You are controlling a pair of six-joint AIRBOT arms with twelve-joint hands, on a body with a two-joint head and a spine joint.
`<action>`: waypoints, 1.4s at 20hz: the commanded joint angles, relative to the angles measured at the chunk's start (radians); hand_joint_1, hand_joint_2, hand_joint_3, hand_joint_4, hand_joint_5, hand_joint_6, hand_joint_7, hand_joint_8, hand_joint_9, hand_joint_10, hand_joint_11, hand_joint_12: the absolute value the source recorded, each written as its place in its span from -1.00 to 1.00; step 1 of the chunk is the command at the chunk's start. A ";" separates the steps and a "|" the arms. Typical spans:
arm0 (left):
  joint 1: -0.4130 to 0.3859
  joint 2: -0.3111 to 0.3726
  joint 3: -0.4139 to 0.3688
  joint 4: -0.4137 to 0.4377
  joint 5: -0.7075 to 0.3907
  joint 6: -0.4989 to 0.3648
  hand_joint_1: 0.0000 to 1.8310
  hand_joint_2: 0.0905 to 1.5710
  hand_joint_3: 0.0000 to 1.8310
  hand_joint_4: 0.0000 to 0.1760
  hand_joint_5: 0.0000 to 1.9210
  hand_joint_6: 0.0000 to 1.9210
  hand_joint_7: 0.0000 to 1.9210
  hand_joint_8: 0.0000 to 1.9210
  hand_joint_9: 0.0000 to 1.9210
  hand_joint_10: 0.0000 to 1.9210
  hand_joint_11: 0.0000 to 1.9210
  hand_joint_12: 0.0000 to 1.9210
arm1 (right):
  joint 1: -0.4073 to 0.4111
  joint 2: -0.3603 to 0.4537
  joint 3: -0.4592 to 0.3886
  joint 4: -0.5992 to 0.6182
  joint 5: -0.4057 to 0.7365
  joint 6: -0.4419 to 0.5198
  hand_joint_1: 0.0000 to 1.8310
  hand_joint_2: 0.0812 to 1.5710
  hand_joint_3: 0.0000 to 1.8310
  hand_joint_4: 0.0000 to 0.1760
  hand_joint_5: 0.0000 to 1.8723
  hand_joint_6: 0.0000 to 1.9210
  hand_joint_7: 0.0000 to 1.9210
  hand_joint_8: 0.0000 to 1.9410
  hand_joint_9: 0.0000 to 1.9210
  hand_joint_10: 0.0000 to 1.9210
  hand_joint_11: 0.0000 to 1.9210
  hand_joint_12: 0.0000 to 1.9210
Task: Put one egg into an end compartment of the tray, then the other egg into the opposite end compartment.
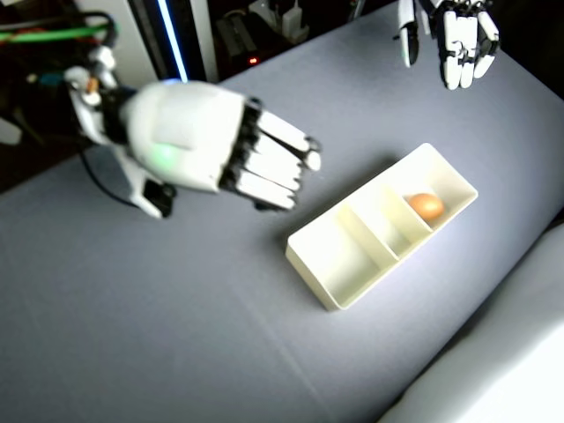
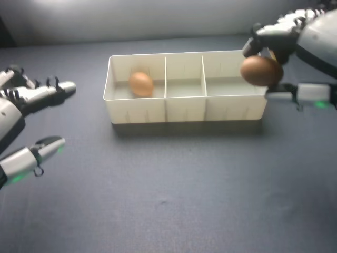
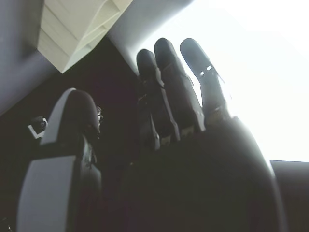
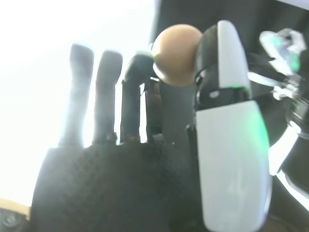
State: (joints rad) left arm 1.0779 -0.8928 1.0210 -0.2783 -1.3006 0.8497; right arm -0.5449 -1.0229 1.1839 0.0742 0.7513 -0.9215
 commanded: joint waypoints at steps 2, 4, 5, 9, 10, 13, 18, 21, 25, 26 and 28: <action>0.003 0.009 0.001 -0.014 -0.144 -0.009 -0.19 0.72 -1.00 -1.00 -0.58 -1.00 -0.38 -1.00 -0.42 -0.99 -1.00 0.28 | 0.062 -0.034 0.052 0.012 0.002 -0.009 0.30 0.67 -0.99 -1.00 -0.34 0.39 -0.35 0.85 -0.37 0.99 -0.32 1.00; 0.012 0.005 0.002 -0.024 -0.153 -0.012 -0.25 0.73 -1.00 -1.00 -0.56 -1.00 -0.38 -1.00 -0.40 -0.99 -1.00 0.37 | 0.101 -0.094 0.128 0.079 -0.103 -0.063 0.25 0.67 -1.00 -1.00 -0.35 0.46 -0.31 0.78 -0.39 0.94 -0.33 1.00; 0.015 0.001 0.004 -0.025 -0.156 -0.013 -0.23 0.73 -1.00 -1.00 -0.56 -1.00 -0.37 -1.00 -0.39 -0.98 -1.00 0.41 | 0.106 -0.129 0.170 0.105 -0.133 -0.071 0.38 0.65 -0.99 -1.00 -0.39 0.51 -0.32 0.65 -0.38 0.87 -0.44 1.00; 0.025 -0.006 0.009 -0.025 -0.157 -0.026 -0.28 0.76 -1.00 -1.00 -0.59 -1.00 -0.39 -1.00 -0.44 -1.00 -1.00 0.34 | 0.118 -0.193 0.253 0.158 -0.202 -0.071 -0.24 0.55 -1.00 -1.00 -0.97 -0.87 -0.98 -0.88 -1.00 -0.74 -1.00 1.00; 0.025 -0.006 0.009 -0.025 -0.159 -0.027 -0.26 0.75 -1.00 -1.00 -0.59 -1.00 -0.39 -1.00 -0.44 -1.00 -1.00 0.33 | 0.118 -0.193 0.252 0.159 -0.201 -0.071 -0.28 0.54 -1.00 -0.92 -0.99 -0.97 -1.00 -0.98 -1.00 -0.95 -1.00 1.00; 0.030 -0.011 0.007 -0.032 -0.170 -0.029 -0.24 0.74 -1.00 -1.00 -0.60 -1.00 -0.42 -1.00 -0.46 -1.00 -1.00 0.29 | 0.118 -0.188 0.221 0.159 -0.162 -0.071 -0.43 0.57 -1.00 -0.62 -1.00 -1.00 -1.00 -1.00 -1.00 -1.00 -1.00 1.00; 0.055 -0.006 -0.013 -0.049 -0.234 -0.029 -0.17 0.75 -1.00 -1.00 -0.58 -1.00 -0.54 -1.00 -0.49 -1.00 -0.99 0.37 | 0.072 -0.031 0.018 0.117 0.080 -0.071 -0.79 0.66 -0.99 0.08 -1.00 -1.00 -1.00 -1.00 -1.00 -1.00 -1.00 0.92; 0.093 -0.005 -0.030 -0.076 -0.292 -0.028 -0.27 0.77 -1.00 -0.95 -0.72 -1.00 -0.66 -1.00 -0.63 -1.00 -1.00 0.15 | -0.059 0.066 -0.102 0.110 0.282 -0.069 -0.73 0.73 -1.00 -0.41 -1.00 -1.00 -1.00 -1.00 -1.00 -1.00 -1.00 0.20; 0.110 -0.001 -0.048 -0.083 -0.338 -0.029 -0.28 0.76 -1.00 -0.98 -0.91 -0.98 -0.98 -1.00 -0.98 -1.00 -1.00 -0.71 | -0.261 0.160 -0.229 0.119 0.519 -0.067 -0.87 0.69 -1.00 -0.38 -1.00 -1.00 -1.00 -1.00 -1.00 -1.00 -1.00 -0.64; 0.114 -0.001 -0.051 -0.085 -0.347 -0.029 -0.35 0.75 -1.00 -0.83 -0.94 -0.99 -1.00 -1.00 -1.00 -1.00 -1.00 -0.86 | -0.315 0.174 -0.255 0.133 0.579 -0.067 -0.80 0.72 -1.00 -0.50 -1.00 -1.00 -1.00 -1.00 -1.00 -1.00 -1.00 -0.70; 0.119 0.000 -0.056 -0.087 -0.362 -0.029 -0.34 0.75 -1.00 -0.83 -1.00 -1.00 -1.00 -1.00 -1.00 -1.00 -1.00 -1.00 | -0.408 0.199 -0.301 0.152 0.680 -0.057 -0.75 0.75 -1.00 -0.20 -1.00 -1.00 -1.00 -1.00 -1.00 -1.00 -1.00 -0.99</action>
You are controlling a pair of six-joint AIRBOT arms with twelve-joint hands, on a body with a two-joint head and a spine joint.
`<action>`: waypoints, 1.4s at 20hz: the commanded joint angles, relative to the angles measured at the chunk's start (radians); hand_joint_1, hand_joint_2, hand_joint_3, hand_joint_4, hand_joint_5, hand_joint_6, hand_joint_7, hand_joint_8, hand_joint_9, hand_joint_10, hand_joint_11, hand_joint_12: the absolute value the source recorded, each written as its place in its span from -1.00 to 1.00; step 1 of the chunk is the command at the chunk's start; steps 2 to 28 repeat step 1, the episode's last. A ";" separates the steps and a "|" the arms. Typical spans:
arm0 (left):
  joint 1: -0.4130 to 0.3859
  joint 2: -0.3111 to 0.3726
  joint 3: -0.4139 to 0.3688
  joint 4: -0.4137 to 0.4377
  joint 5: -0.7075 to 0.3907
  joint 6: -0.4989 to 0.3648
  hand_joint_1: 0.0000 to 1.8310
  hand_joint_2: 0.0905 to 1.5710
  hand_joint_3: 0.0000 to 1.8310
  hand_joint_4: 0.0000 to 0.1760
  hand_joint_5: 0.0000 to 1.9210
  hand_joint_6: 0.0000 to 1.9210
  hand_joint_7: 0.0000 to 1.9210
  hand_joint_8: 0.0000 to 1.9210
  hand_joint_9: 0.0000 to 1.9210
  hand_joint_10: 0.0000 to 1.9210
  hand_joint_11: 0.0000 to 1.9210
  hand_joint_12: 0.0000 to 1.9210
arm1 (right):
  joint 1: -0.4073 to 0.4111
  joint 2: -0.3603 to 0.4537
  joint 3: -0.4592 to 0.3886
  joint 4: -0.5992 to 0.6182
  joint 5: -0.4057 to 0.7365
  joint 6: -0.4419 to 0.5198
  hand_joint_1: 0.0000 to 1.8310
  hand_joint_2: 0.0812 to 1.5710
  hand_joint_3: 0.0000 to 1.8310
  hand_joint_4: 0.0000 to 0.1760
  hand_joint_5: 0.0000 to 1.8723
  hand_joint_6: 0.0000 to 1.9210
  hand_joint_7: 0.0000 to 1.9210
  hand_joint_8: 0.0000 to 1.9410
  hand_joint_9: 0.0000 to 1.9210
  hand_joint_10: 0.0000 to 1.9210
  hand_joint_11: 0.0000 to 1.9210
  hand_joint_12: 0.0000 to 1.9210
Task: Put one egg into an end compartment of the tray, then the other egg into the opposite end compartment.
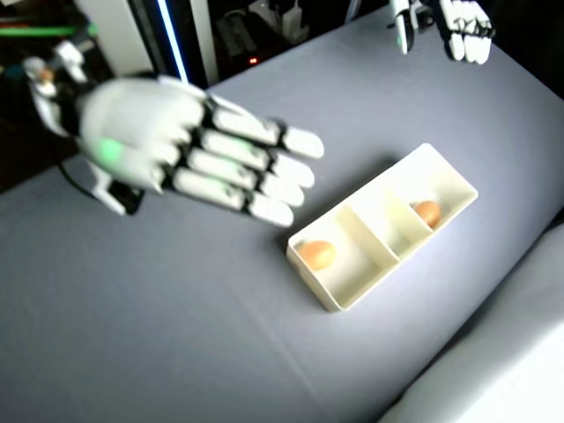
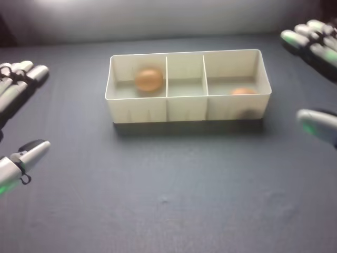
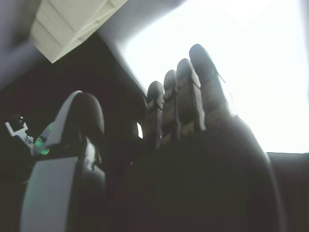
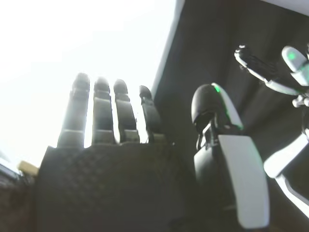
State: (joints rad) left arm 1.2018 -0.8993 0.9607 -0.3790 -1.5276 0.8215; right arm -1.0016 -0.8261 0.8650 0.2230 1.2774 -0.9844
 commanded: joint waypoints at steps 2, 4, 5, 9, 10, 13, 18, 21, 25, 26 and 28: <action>-0.002 0.008 -0.002 0.015 -0.144 0.002 -0.37 0.76 -1.00 -0.36 -1.00 -1.00 -1.00 -1.00 -1.00 -1.00 -1.00 -1.00 | -0.012 0.022 -0.012 0.027 0.225 0.007 -0.73 0.71 -1.00 -0.11 -1.00 -1.00 -1.00 -1.00 -1.00 -1.00 -1.00 -1.00; -0.002 0.008 -0.002 0.015 -0.144 0.002 -0.37 0.76 -1.00 -0.36 -1.00 -1.00 -1.00 -1.00 -1.00 -1.00 -1.00 -1.00 | -0.012 0.022 -0.012 0.027 0.225 0.007 -0.73 0.71 -1.00 -0.11 -1.00 -1.00 -1.00 -1.00 -1.00 -1.00 -1.00 -1.00; -0.002 0.008 -0.002 0.015 -0.144 0.002 -0.37 0.76 -1.00 -0.36 -1.00 -1.00 -1.00 -1.00 -1.00 -1.00 -1.00 -1.00 | -0.012 0.022 -0.012 0.027 0.225 0.007 -0.73 0.71 -1.00 -0.11 -1.00 -1.00 -1.00 -1.00 -1.00 -1.00 -1.00 -1.00; -0.002 0.008 -0.002 0.015 -0.144 0.002 -0.37 0.76 -1.00 -0.36 -1.00 -1.00 -1.00 -1.00 -1.00 -1.00 -1.00 -1.00 | -0.012 0.022 -0.012 0.027 0.225 0.007 -0.73 0.71 -1.00 -0.11 -1.00 -1.00 -1.00 -1.00 -1.00 -1.00 -1.00 -1.00; -0.002 0.008 -0.002 0.015 -0.144 0.002 -0.37 0.76 -1.00 -0.36 -1.00 -1.00 -1.00 -1.00 -1.00 -1.00 -1.00 -1.00 | -0.012 0.022 -0.012 0.027 0.225 0.007 -0.73 0.71 -1.00 -0.11 -1.00 -1.00 -1.00 -1.00 -1.00 -1.00 -1.00 -1.00; -0.002 0.008 -0.002 0.015 -0.144 0.002 -0.37 0.76 -1.00 -0.36 -1.00 -1.00 -1.00 -1.00 -1.00 -1.00 -1.00 -1.00 | -0.012 0.022 -0.012 0.027 0.225 0.007 -0.73 0.71 -1.00 -0.11 -1.00 -1.00 -1.00 -1.00 -1.00 -1.00 -1.00 -1.00; -0.002 0.008 -0.002 0.015 -0.144 0.002 -0.37 0.76 -1.00 -0.36 -1.00 -1.00 -1.00 -1.00 -1.00 -1.00 -1.00 -1.00 | -0.012 0.022 -0.012 0.027 0.225 0.007 -0.73 0.71 -1.00 -0.11 -1.00 -1.00 -1.00 -1.00 -1.00 -1.00 -1.00 -1.00; -0.002 0.008 -0.002 0.015 -0.144 0.002 -0.37 0.76 -1.00 -0.36 -1.00 -1.00 -1.00 -1.00 -1.00 -1.00 -1.00 -1.00 | -0.012 0.022 -0.012 0.027 0.225 0.007 -0.73 0.71 -1.00 -0.11 -1.00 -1.00 -1.00 -1.00 -1.00 -1.00 -1.00 -1.00; -0.002 0.008 -0.002 0.015 -0.144 0.002 -0.37 0.76 -1.00 -0.36 -1.00 -1.00 -1.00 -1.00 -1.00 -1.00 -1.00 -1.00 | -0.012 0.022 -0.012 0.027 0.225 0.007 -0.73 0.71 -1.00 -0.11 -1.00 -1.00 -1.00 -1.00 -1.00 -1.00 -1.00 -1.00; -0.002 0.008 -0.002 0.015 -0.144 0.002 -0.37 0.76 -1.00 -0.36 -1.00 -1.00 -1.00 -1.00 -1.00 -1.00 -1.00 -1.00 | -0.012 0.022 -0.012 0.027 0.225 0.007 -0.73 0.71 -1.00 -0.11 -1.00 -1.00 -1.00 -1.00 -1.00 -1.00 -1.00 -1.00; -0.002 0.008 -0.002 0.015 -0.144 0.002 -0.37 0.76 -1.00 -0.36 -1.00 -1.00 -1.00 -1.00 -1.00 -1.00 -1.00 -1.00 | -0.012 0.022 -0.012 0.027 0.225 0.007 -0.73 0.71 -1.00 -0.11 -1.00 -1.00 -1.00 -1.00 -1.00 -1.00 -1.00 -1.00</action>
